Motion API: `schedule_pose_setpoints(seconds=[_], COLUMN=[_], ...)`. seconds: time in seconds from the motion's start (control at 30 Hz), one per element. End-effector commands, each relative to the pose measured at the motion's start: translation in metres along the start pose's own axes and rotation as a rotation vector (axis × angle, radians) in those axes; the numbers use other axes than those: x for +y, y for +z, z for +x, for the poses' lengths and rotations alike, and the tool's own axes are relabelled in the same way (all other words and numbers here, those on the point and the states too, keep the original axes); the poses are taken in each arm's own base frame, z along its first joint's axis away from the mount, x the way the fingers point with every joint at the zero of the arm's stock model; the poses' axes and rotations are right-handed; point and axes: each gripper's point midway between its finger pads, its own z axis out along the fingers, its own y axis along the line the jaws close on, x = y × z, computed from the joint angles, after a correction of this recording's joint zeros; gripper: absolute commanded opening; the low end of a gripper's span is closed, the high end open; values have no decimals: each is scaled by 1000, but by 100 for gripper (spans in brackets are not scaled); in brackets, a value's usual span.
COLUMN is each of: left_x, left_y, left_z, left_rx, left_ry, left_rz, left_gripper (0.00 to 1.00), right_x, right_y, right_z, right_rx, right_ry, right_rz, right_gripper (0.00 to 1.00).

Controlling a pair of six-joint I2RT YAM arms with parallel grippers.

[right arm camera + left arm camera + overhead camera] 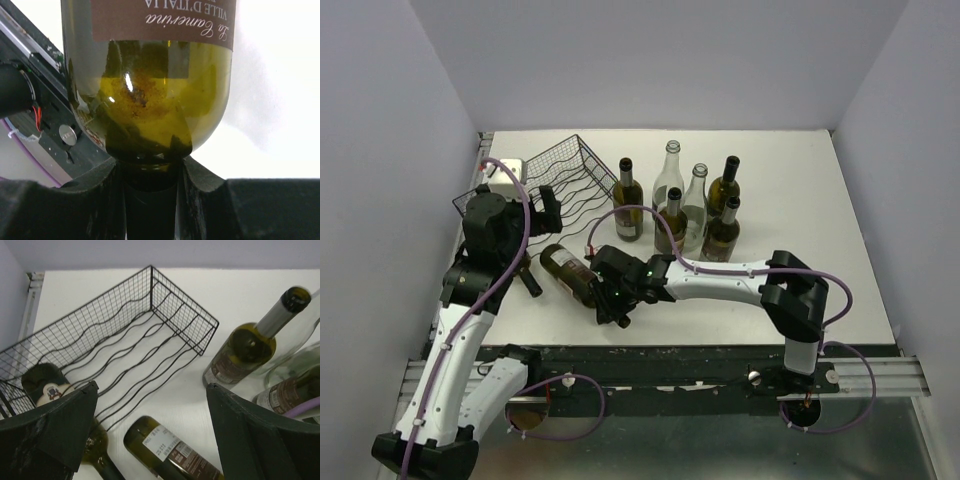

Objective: Put the wine bottle on the wine rack

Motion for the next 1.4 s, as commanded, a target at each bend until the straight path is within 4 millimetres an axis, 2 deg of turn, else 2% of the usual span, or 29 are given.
schedule_pose_setpoints(seconds=[0.0,0.17,0.37,0.67,0.87,1.13,1.37], left_x=[12,23,24,30,31,34,38], left_y=[-11,-13,-11,-12,-11,-12,-13], left_z=[-3,0,3,4,4,6,6], left_rx=[-115,-152,-138,-150,-150,-153,-161], left_ry=[-54,-53,-55,-75,-81,-78,-75], left_rz=[-45,-87,-90,-124,-130,-142,-165], left_gripper=[99,99,99,99,99,99,99], right_x=[36,34,33,32,32,26,12], right_y=[-8,-1,19,35,58,78,89], right_z=[-65,-80,-88,-121,-141,-166,-182], right_rx=[-230,-272,-272,-359,-385,-421,-432], right_ry=[-25,-23,-22,-10,-8,-30,-34], right_rz=[-52,-14,13,75,125,202,238], right_gripper=[1,1,1,1,1,1,1])
